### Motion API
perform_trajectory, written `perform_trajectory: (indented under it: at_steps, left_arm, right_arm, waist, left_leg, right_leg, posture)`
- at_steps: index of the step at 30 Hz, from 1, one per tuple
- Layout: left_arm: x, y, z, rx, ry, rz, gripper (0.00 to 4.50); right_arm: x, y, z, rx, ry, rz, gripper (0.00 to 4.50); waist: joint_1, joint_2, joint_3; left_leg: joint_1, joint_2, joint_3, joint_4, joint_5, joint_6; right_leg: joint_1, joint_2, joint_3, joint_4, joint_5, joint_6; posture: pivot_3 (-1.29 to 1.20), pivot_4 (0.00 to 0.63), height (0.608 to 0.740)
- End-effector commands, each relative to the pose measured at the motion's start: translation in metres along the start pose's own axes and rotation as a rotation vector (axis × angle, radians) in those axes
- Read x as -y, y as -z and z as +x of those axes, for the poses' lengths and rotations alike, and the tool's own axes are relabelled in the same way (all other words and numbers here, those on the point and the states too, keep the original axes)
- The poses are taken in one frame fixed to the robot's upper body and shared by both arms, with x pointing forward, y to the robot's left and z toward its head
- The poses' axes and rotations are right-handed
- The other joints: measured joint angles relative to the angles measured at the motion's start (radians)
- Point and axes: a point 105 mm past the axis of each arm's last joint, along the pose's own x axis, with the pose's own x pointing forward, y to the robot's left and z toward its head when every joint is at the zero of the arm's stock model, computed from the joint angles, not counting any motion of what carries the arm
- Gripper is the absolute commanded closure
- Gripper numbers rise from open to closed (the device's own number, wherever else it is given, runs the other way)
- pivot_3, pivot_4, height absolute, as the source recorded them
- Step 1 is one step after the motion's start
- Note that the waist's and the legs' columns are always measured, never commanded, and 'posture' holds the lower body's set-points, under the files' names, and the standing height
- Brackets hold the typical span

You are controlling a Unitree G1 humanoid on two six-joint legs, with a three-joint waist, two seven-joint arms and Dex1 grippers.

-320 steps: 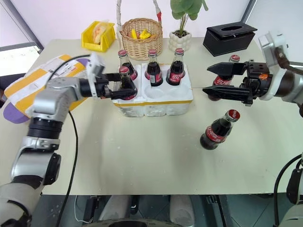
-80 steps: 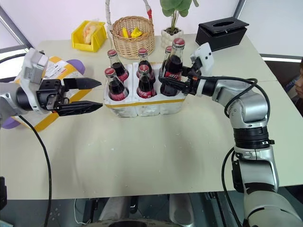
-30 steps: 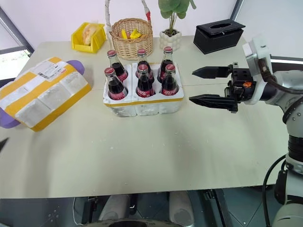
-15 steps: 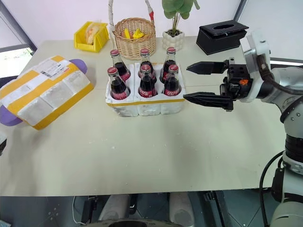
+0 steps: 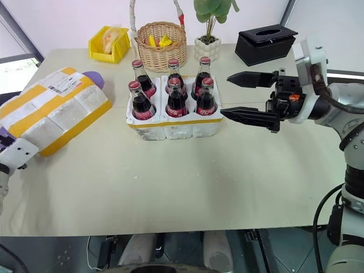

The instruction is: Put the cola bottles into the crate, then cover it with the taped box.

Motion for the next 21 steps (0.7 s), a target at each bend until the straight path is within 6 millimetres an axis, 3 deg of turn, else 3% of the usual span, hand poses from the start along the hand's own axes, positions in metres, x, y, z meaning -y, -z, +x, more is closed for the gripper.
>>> perform_trajectory:
  at_steps: [1,7,15,16,21]
  left_arm:
    - [-0.015,-0.001,0.007,-0.004,-0.046,0.02,0.0]
    - [-0.009,-0.005,0.02,-0.006,-0.026,0.014,0.0]
    - [-0.01,-0.009,0.027,0.008,-0.036,0.004,3.8]
    - [-0.011,-0.009,0.027,0.007,-0.036,0.004,4.0]
    - [-0.02,-0.008,0.03,0.0,-0.052,-0.001,4.01]
  right_arm:
    - [-0.003,-0.013,-0.005,0.015,0.01,-0.055,0.03]
    - [-0.004,-0.011,-0.008,0.001,0.014,-0.057,0.03]
    - [-0.007,-0.012,-0.011,-0.007,0.009,-0.063,0.0]
    - [-0.008,-0.012,-0.011,-0.009,0.009,-0.064,0.0]
    - [-0.008,-0.009,-0.012,-0.015,0.013,-0.065,0.0]
  waist:
    - [0.0,0.0,0.0]
    - [0.002,0.0,0.0]
    - [0.001,-0.001,-0.001]
    - [0.001,-0.001,-0.001]
    - [0.002,-0.001,-0.001]
  left_leg:
    - [0.0,0.0,0.0,0.0,0.0,0.0]
    - [0.0,0.0,0.0,0.0,0.0,0.0]
    - [0.0,0.0,0.0,0.001,0.0,0.0]
    - [0.0,0.0,0.0,0.001,0.0,0.0]
    - [0.0,0.0,0.0,0.001,0.0,0.0]
  right_leg:
    - [0.0,0.0,0.0,0.0,0.0,0.0]
    - [0.0,0.0,0.0,0.0,0.0,0.001]
    - [0.0,0.0,0.0,0.001,0.001,0.002]
    - [0.001,0.0,0.0,0.001,0.001,0.002]
    - [0.001,0.0,0.0,0.001,0.001,0.002]
  posture:
    - [0.0,0.15,0.738]
    - [0.0,0.15,0.738]
    - [0.0,0.15,0.738]
    - [0.0,0.15,0.738]
    - [0.0,0.15,0.738]
